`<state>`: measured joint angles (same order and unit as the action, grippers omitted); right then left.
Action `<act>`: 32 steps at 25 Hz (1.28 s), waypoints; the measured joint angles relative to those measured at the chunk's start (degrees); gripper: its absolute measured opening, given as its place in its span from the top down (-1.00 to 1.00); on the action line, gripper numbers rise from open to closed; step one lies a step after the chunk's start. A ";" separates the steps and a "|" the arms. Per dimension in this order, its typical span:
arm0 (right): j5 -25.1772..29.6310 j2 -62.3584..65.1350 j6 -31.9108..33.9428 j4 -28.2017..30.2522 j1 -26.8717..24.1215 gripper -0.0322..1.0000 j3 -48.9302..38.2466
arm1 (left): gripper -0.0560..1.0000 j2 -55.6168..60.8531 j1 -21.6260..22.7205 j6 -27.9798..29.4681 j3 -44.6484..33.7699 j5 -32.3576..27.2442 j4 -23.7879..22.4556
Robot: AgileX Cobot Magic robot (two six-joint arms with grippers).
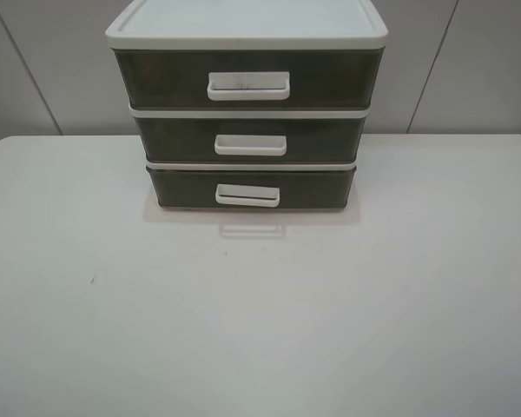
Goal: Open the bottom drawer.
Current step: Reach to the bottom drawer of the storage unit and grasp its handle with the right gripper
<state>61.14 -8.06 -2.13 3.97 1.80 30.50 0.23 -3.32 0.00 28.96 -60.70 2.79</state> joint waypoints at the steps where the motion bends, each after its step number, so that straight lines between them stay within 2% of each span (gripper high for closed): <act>1: 0.05 -3.33 0.00 0.00 0.00 -0.59 0.77 | -0.52 0.00 0.00 0.00 0.00 0.00 0.00; 5: -0.74 -17.72 0.00 0.00 0.76 -0.59 5.69 | -0.52 0.00 0.00 0.00 0.00 0.00 0.00; 8: -5.99 -27.55 0.00 0.96 5.79 -0.59 8.45 | -0.52 0.00 0.00 0.00 0.00 0.00 0.00; 13: -22.42 -41.80 0.00 10.05 24.82 -0.59 9.65 | -0.52 0.00 0.00 0.00 0.00 0.00 0.00; 16: -28.93 -50.15 0.00 14.96 35.91 -0.59 9.65 | -0.52 0.00 0.00 0.00 0.00 0.00 0.00; 18: -32.58 -55.99 0.00 18.19 41.31 -0.59 9.65 | -0.52 0.00 0.00 0.00 0.00 0.00 0.00; 20: -37.02 -60.88 0.00 20.95 44.36 -0.59 9.65 | -0.52 0.00 0.00 0.00 0.00 0.00 0.00; 24: -45.51 -70.14 0.00 26.39 45.91 -0.59 9.69 | -0.52 0.00 0.00 0.00 0.00 0.00 0.00; 29: -49.65 -82.14 -0.05 39.12 45.91 -0.59 9.69 | -0.52 0.00 0.00 0.00 0.00 0.00 0.00; 32: -50.54 -88.09 -0.05 43.62 45.08 -0.59 10.68 | -0.52 0.00 0.00 0.00 0.00 0.00 0.00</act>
<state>10.61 -96.15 -2.18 47.59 46.88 41.18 0.23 -3.32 0.00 28.96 -60.70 2.79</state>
